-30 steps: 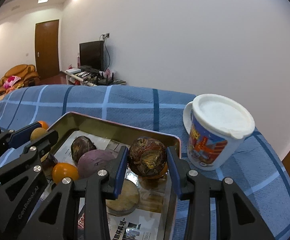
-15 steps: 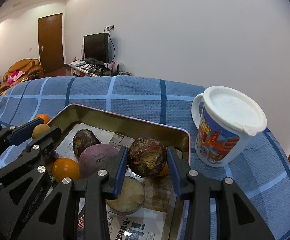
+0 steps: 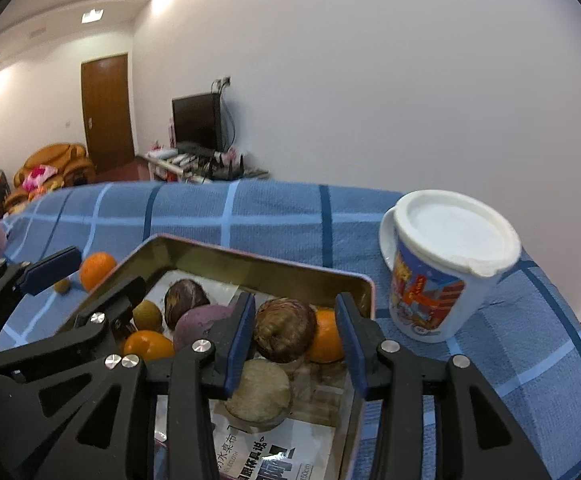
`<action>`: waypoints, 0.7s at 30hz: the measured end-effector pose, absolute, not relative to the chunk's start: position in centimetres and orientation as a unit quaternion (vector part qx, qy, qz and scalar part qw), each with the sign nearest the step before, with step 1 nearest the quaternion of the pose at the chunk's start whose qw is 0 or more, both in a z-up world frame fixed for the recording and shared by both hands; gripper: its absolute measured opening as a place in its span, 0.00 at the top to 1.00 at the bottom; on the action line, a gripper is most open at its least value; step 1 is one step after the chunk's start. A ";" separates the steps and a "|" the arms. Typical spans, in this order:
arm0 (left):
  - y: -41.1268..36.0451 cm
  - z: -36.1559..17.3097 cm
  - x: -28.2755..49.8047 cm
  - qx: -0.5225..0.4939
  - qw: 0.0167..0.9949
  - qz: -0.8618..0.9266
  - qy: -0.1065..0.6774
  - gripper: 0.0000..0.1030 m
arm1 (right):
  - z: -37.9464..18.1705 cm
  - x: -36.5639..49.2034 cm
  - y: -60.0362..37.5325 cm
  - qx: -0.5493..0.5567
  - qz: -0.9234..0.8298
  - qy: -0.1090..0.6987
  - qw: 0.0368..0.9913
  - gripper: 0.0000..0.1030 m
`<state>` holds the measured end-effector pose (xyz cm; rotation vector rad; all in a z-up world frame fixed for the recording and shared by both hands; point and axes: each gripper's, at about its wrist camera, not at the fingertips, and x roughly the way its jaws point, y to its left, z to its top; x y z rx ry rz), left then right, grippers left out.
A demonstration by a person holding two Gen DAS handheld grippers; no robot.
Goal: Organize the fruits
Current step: 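Open the left tool over the tin while the right tool releases the brown scaly fruit into it, then withdraw both open tools from the tin toward the orange and small round fruit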
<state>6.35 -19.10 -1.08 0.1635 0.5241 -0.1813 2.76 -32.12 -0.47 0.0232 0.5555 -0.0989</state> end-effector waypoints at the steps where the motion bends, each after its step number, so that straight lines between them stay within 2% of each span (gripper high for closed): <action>1: -18.8 -0.9 6.2 0.074 0.960 -0.088 0.255 0.27 | -0.4 2.6 -32.3 0.017 -0.051 0.270 0.961 0.48; 3: -18.2 -0.6 6.0 0.065 0.962 -0.089 0.250 0.15 | 0.0 2.2 -32.7 0.031 -0.059 0.258 0.964 0.42; 5: -17.5 -0.2 5.6 0.057 0.967 -0.078 0.236 0.00 | 0.4 1.7 -33.1 0.042 -0.064 0.242 0.967 0.37; 8: -16.8 0.4 5.0 0.052 0.972 -0.081 0.215 0.00 | 1.2 0.6 -33.8 0.067 -0.068 0.210 0.973 0.24; 9: -16.6 0.6 4.8 0.054 0.973 -0.081 0.210 0.00 | 1.3 0.3 -33.9 0.072 -0.072 0.199 0.975 0.23; 17: -15.3 0.6 4.4 0.056 0.975 -0.068 0.205 0.00 | 2.3 -2.1 -33.4 0.061 -0.090 0.124 0.986 0.22; 21: -14.8 0.5 4.1 0.055 0.975 -0.067 0.204 0.00 | 2.1 -2.1 -32.6 0.042 -0.087 0.124 0.988 0.22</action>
